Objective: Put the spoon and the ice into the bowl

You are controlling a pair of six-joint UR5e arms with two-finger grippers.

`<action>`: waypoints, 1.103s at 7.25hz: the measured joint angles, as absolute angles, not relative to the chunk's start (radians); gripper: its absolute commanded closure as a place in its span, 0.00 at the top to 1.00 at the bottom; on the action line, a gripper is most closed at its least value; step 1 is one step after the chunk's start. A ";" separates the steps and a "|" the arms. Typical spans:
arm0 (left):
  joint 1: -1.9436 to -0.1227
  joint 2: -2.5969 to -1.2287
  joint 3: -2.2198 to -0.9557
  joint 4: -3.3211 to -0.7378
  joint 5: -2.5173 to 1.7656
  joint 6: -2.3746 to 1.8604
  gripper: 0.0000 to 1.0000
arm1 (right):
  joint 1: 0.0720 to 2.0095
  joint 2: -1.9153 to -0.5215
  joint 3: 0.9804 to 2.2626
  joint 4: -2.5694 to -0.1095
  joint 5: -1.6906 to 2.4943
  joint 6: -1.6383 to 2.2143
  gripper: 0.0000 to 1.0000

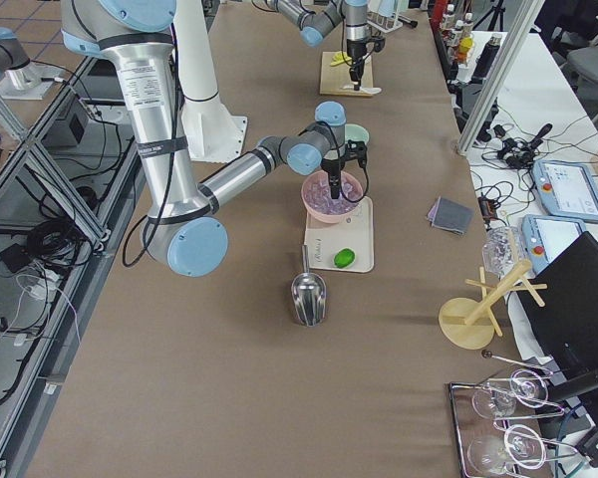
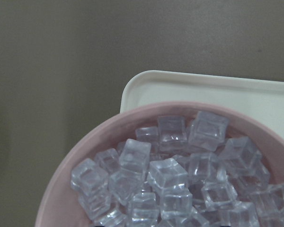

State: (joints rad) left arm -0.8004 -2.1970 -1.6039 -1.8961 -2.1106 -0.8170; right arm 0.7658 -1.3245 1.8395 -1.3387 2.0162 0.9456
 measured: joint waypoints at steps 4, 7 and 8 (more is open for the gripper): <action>-0.791 -2.199 -1.603 -1.896 -2.092 -0.818 0.00 | 0.746 -1.319 1.815 -1.339 2.000 0.948 0.37; -0.786 -2.198 -1.604 -1.896 -2.090 -0.817 0.00 | 0.736 -1.319 1.810 -1.339 1.976 0.947 0.01; -0.786 -2.198 -1.605 -1.896 -2.090 -0.816 0.00 | 0.736 -1.314 1.805 -1.339 1.972 0.945 0.00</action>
State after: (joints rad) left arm -0.7860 -2.1977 -1.6048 -1.8960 -2.0898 -0.8163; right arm 0.7355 -1.3136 1.8053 -1.3395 1.9723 0.9448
